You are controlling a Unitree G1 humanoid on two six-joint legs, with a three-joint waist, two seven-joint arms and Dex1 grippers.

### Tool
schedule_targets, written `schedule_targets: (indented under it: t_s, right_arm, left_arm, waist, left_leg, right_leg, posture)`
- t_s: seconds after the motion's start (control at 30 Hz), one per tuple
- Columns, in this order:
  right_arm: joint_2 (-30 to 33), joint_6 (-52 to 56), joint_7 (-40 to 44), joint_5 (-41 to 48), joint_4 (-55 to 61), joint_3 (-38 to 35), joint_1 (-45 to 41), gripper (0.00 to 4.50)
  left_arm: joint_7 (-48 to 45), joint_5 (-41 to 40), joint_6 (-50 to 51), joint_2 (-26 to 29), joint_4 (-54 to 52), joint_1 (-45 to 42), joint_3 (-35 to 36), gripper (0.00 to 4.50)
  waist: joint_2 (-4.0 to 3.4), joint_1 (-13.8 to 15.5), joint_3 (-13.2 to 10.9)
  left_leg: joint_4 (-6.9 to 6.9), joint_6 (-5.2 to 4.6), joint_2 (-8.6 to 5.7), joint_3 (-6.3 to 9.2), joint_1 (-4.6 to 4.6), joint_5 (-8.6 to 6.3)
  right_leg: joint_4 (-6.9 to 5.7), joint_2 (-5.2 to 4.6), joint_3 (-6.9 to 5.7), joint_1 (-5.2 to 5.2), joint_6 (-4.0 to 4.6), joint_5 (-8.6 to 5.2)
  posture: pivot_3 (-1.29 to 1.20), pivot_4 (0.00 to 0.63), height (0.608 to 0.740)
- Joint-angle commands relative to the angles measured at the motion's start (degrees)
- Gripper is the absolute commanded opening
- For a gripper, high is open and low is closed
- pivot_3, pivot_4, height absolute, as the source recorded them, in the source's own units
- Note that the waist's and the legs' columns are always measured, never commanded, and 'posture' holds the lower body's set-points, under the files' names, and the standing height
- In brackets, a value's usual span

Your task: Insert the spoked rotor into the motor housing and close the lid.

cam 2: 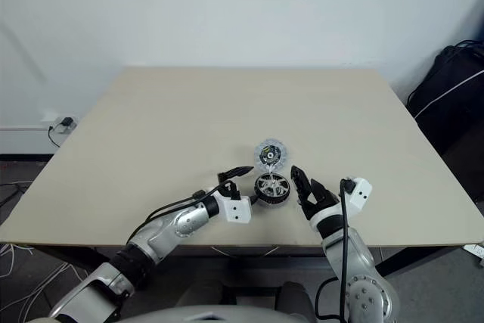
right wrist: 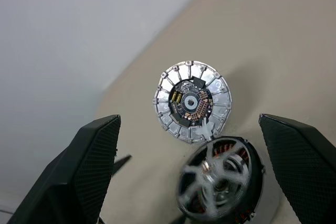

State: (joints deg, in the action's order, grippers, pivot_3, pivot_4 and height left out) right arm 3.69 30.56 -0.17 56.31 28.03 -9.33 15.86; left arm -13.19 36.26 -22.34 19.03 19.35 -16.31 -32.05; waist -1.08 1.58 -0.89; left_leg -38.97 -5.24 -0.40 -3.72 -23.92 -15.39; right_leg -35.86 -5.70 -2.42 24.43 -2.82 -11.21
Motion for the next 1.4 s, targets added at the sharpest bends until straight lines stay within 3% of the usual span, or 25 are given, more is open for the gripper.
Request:
schedule_targets:
  t_s: [0.03, 0.13, 0.27, 0.33, 0.43, 0.77, 0.83, 1.2, 1.37, 1.4]
  right_arm:
    - [0.24, -0.13, 0.27, -0.44, 1.45, 0.28, -1.22, 4.50]
    - [1.05, -0.08, 0.17, -2.79, 1.43, 1.19, -1.60, 4.50]
    - [3.80, -0.74, 1.03, -11.23, 1.04, 5.40, -3.73, 4.50]
    - [5.65, -1.09, 0.99, -17.64, -0.39, 9.06, -5.53, 4.11]
    - [6.83, -1.17, 2.12, -23.81, -2.98, 13.69, -8.27, 3.28]
    - [7.50, -3.57, 5.70, -38.93, -14.66, 21.51, -16.07, 0.00]
    - [6.89, -4.26, 6.39, -40.19, -16.59, 21.31, -17.35, 0.00]
    - [5.69, -1.92, 8.24, -44.91, -28.13, 20.17, -19.52, 0.00]
    - [9.74, -0.23, 13.69, -45.83, -20.92, 21.79, -19.47, 0.00]
    - [13.02, 0.47, 17.21, -46.07, -17.49, 23.22, -19.92, 0.00]
  left_arm:
    - [-3.79, -3.91, -0.15, 1.15, -4.05, 0.40, 1.77, 4.49]
    - [-5.91, -11.80, 3.40, -0.55, -6.95, 3.22, 5.95, 4.49]
    - [-8.31, -35.68, 18.95, -11.55, -15.79, 9.48, 16.91, 4.49]
    - [-8.14, -41.28, 24.23, -14.83, -18.47, 11.33, 20.03, 4.50]
    - [-8.17, -45.62, 29.57, -17.28, -21.00, 13.78, 21.63, 3.90]
    - [-12.45, -47.48, 34.17, -14.42, -24.12, 20.49, 19.23, 0.57]
    - [-13.62, -47.58, 35.07, -13.50, -24.76, 21.16, 18.38, 0.03]
    - [-12.53, -47.02, 35.50, -13.73, -25.44, 21.74, 17.77, 0.03]
    - [-12.30, -46.90, 35.14, -13.84, -25.52, 21.57, 17.60, 0.03]
    - [-12.37, -46.91, 35.11, -13.90, -25.49, 21.48, 17.48, 0.03]
  waist:
    - [-0.01, -0.03, 0.01]
    - [-0.08, -0.23, 0.05]
    - [-0.08, -0.46, 0.06]
    - [-0.07, -0.49, 0.07]
    - [-0.07, -0.68, 0.10]
    - [0.12, -0.71, 0.00]
    - [0.13, -0.76, -0.01]
    - [0.15, -0.83, 0.06]
    - [0.18, -0.70, 0.13]
    - [0.15, -0.73, 0.11]
  left_leg:
    - [0.00, 0.00, 0.00, 0.00, 0.00, 0.00]
    - [0.00, 0.00, 0.00, 0.00, 0.00, 0.00]
    - [-0.04, 0.00, -0.01, 0.00, -0.02, 0.00]
    - [-0.10, 0.00, -0.02, 0.00, -0.01, 0.00]
    - [-0.12, -0.01, 0.00, 0.00, 0.09, 0.01]
    - [-0.25, -0.09, -0.11, -0.06, 0.16, 0.04]
    - [-0.25, -0.06, -0.10, -0.06, 0.15, 0.03]
    - [-0.20, -0.05, -0.08, -0.06, 0.16, 0.02]
    - [-0.21, -0.04, -0.08, -0.06, 0.20, 0.02]
    - [-0.21, -0.04, -0.09, -0.06, 0.19, 0.02]
  right_leg:
    - [0.00, 0.00, 0.00, 0.00, 0.00, 0.00]
    - [0.01, -0.01, 0.03, 0.00, 0.00, 0.00]
    - [0.00, -0.05, 0.03, -0.01, 0.00, 0.00]
    - [-0.01, -0.04, 0.01, -0.03, -0.01, 0.00]
    - [-0.04, 0.15, -0.14, -0.10, -0.04, -0.02]
    - [-0.05, 0.42, -0.15, -0.26, -0.20, -0.12]
    - [-0.05, 0.43, -0.14, -0.24, -0.17, -0.10]
    - [-0.07, 0.44, -0.12, -0.20, -0.02, -0.01]
    - [-0.07, 0.27, -0.14, -0.25, -0.03, -0.02]
    - [-0.07, 0.20, -0.14, -0.24, -0.04, -0.02]
  posture:
    - [0.00, 0.000, 0.740]
    - [0.00, 0.000, 0.740]
    - [0.00, 0.000, 0.740]
    - [0.00, 0.000, 0.740]
    - [0.00, 0.000, 0.740]
    - [0.00, 0.000, 0.740]
    - [0.00, 0.000, 0.740]
    - [0.00, 0.000, 0.740]
    - [0.00, 0.000, 0.740]
    - [0.00, 0.000, 0.740]
